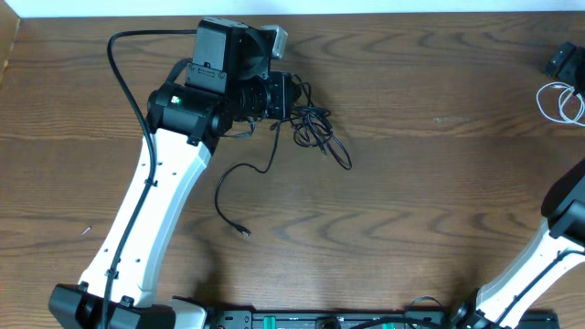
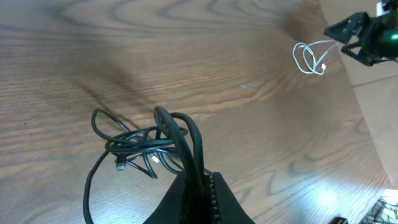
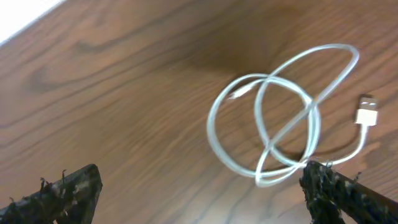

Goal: Untangle cables

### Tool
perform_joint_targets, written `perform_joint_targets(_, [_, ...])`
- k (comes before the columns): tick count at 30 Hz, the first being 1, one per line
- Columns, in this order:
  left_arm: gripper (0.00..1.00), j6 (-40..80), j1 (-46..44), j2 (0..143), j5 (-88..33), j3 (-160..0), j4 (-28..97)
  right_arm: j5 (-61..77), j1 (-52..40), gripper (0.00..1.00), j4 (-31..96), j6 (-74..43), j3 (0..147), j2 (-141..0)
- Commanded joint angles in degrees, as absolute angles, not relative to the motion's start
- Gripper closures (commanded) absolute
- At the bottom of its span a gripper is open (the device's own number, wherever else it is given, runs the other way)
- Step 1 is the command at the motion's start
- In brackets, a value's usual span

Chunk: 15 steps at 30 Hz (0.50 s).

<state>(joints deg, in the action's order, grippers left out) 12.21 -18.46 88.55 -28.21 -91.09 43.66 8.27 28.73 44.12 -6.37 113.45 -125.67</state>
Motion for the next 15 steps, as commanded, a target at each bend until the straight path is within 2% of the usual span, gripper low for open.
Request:
perform_joint_targets(1, [0.92,12.75,-18.63,88.75,-28.95,-91.31,43.33,16.43,27.57,0.01,46.22,-2.17,114.72,-118.58])
perform_joint_targets(7, [0.92,12.75,-18.63,88.75,-28.93,-91.31,43.33,17.43,25.63,0.01,52.01,-1.78,114.72,-114.96])
perform_joint_targets(10, [0.92,12.75,-18.63,88.75,-28.95,-91.31,43.13,26.55,24.40,0.01,56.27,2.33,114.65,-115.02])
perform_joint_targets(15, [0.92,15.66,-18.61,88.75,-28.93,-91.31,40.38,41.76,19.25,0.02,65.34,16.27,114.61,-115.42])
